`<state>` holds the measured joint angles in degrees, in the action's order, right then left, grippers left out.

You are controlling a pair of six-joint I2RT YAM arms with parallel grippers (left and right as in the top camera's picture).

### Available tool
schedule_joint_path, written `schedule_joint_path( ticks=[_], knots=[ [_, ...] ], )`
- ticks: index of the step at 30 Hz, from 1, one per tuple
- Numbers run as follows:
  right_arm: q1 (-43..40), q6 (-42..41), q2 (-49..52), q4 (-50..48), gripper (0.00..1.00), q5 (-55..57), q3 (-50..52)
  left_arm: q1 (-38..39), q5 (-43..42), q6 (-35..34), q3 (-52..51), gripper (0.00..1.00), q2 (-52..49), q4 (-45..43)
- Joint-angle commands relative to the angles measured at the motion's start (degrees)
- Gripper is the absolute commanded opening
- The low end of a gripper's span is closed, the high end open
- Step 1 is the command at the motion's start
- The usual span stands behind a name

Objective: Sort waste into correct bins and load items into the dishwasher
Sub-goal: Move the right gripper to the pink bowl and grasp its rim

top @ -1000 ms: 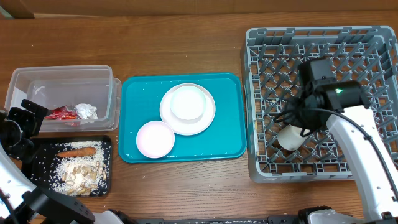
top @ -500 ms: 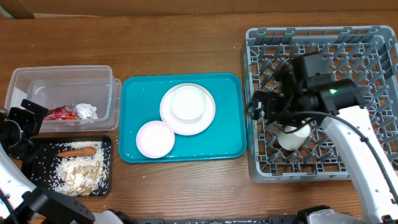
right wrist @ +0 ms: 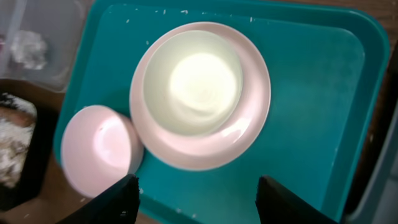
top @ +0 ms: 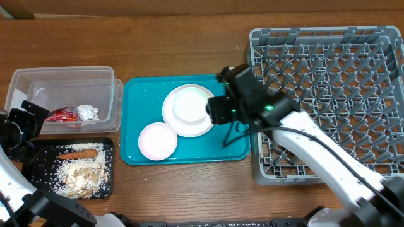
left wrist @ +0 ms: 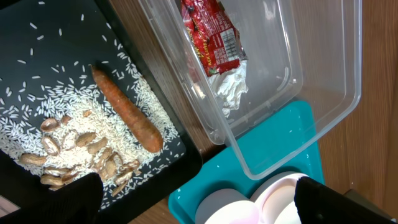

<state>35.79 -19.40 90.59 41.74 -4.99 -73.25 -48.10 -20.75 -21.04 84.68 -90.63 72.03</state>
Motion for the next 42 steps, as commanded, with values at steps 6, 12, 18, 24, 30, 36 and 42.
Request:
schedule_joint_path(
  ticks=[6,12,18,24,30,36,42],
  knots=[
    [0.96,-1.03,12.7,-12.57,0.61,9.2,0.5,0.13,0.39,-0.42,0.96,1.0,0.92,-0.04],
    [1.01,-1.09,16.33,-18.99,0.51,8.76,0.52,0.13,0.39,-0.42,0.96,1.0,0.92,-0.07],
    [1.01,-1.27,19.15,-21.81,0.44,8.76,0.52,0.13,0.39,-0.42,0.96,1.0,0.92,-0.07],
    [1.01,-1.25,21.42,-22.36,0.4,8.79,0.52,0.13,0.39,-0.42,0.96,1.0,0.92,-0.07],
    [1.01,-1.25,21.4,-22.64,0.37,8.79,0.5,0.13,0.39,-0.42,0.96,1.0,0.92,-0.07],
    [0.79,0.44,21.29,-24.28,0.39,9.01,0.17,0.13,0.37,-0.42,0.96,1.0,0.92,-0.07],
    [0.52,1.81,19.58,-17.18,0.42,8.98,-7.28,0.13,0.39,-0.42,0.96,1.0,0.92,-0.07]
  ],
)
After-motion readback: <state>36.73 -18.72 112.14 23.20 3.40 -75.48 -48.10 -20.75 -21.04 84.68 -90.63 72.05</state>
